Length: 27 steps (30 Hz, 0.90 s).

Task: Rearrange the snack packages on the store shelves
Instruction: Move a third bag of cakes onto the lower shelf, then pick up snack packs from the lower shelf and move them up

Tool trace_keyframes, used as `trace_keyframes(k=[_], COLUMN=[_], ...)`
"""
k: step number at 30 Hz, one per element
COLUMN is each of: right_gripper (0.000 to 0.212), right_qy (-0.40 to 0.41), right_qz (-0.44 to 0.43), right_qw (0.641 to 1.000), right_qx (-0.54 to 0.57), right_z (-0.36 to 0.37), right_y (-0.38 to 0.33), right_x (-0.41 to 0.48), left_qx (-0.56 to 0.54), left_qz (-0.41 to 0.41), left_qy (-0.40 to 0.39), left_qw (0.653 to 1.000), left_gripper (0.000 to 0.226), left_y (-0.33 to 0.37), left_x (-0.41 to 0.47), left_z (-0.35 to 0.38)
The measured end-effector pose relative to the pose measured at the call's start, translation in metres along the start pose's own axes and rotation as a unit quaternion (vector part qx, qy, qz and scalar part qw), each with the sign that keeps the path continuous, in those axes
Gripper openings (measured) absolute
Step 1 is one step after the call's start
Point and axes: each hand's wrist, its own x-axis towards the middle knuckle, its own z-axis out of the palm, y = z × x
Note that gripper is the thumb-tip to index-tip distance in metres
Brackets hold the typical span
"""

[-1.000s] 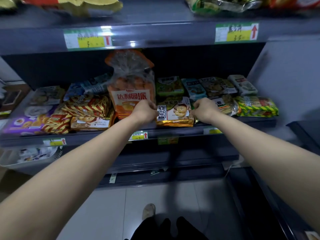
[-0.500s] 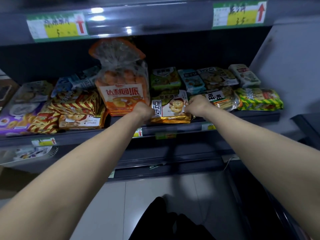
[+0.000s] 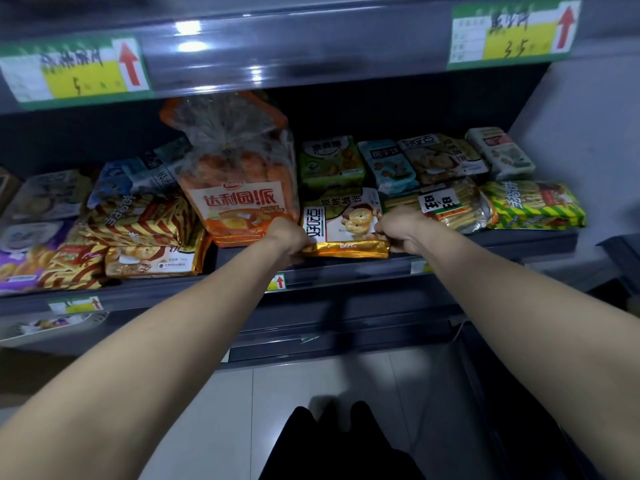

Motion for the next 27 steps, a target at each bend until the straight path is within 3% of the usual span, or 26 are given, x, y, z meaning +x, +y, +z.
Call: trace_keyframes(k=[2, 5, 11, 16, 24, 27], right_gripper=[0.025, 0.023, 0.015, 0.022, 0.019, 0.042], right_qy=[0.001, 0.005, -0.012, -0.064, -0.076, -0.067], right_qz=[-0.005, -0.016, -0.029, -0.037, -0.101, -0.131], right_qw=[1.000, 1.000, 0.998, 0.994, 0.985, 0.984], right_qx=[0.018, 0.027, 0.052, 0.082, 0.118, 0.100], right_z=[-0.001, -0.006, -0.019, -0.023, -0.026, -0.029], right_y=[-0.002, -0.002, 0.006, 0.017, 0.031, 0.029], right_x=[-0.001, -0.004, -0.016, -0.041, -0.065, -0.074], left_qx=[-0.041, -0.085, -0.175, -0.232, -0.228, -0.206], left_qz=[0.006, 0.008, 0.013, 0.038, 0.146, 0.172], left_qy=[-0.014, -0.016, -0.024, -0.031, 0.023, 0.023], left_qw=[0.999, 0.996, 0.984, 0.971, 0.962, 0.963], left_gripper=[0.024, 0.015, 0.030, 0.039, 0.040, 0.041], left_y=[0.002, 0.006, 0.008, 0.010, 0.011, 0.009], left_x=[0.000, -0.008, -0.031, -0.060, -0.096, -0.110], left_z=[0.000, -0.002, -0.001, 0.007, -0.005, -0.010])
